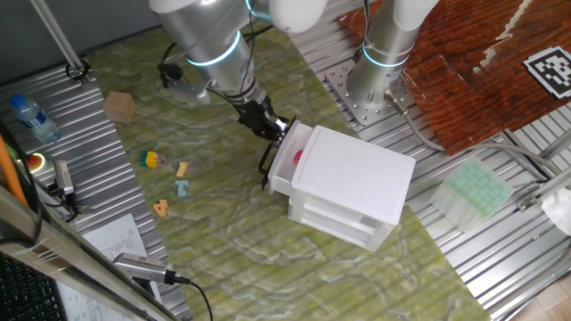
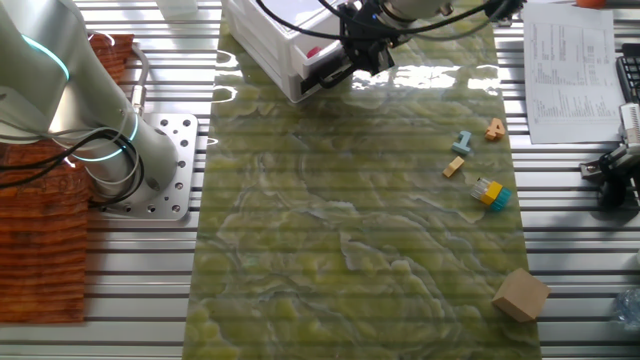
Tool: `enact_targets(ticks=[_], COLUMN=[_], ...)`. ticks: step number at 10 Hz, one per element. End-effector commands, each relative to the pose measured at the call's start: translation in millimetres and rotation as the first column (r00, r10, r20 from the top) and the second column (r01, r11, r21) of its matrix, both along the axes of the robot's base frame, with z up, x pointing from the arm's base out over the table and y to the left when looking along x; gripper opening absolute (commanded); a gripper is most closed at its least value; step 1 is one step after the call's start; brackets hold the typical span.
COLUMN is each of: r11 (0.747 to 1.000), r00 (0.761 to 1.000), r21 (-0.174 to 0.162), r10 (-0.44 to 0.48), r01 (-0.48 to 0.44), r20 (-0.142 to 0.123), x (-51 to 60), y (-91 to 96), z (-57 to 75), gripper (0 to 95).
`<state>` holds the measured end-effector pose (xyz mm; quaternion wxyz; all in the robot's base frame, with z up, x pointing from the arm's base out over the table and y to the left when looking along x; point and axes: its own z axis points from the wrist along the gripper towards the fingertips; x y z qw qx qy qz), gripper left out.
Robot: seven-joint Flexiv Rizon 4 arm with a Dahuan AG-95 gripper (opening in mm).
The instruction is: Put things in the drawer
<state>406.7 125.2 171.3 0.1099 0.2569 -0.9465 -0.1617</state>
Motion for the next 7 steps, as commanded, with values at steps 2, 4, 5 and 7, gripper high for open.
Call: enact_targets(ticks=[2,4,5,7], r11=[0.998,0.998,0.997,0.997], r00=[0.998,0.998,0.998,0.998], r21=[0.007,-0.011,-0.033,-0.049], r10=[-0.063,-0.067,-0.067,-0.064], r01=[0.063,0.067,0.067,0.064], r20=[-0.018,-0.014,-0.007,0.001], x=[-1.0,-0.9,-0.7,-0.7], y=[-0.2,-0.2,-0.2,-0.2], z=[0.5,0.6,0.7,0.7], gripper=[0.0,0.0,0.0,0.0])
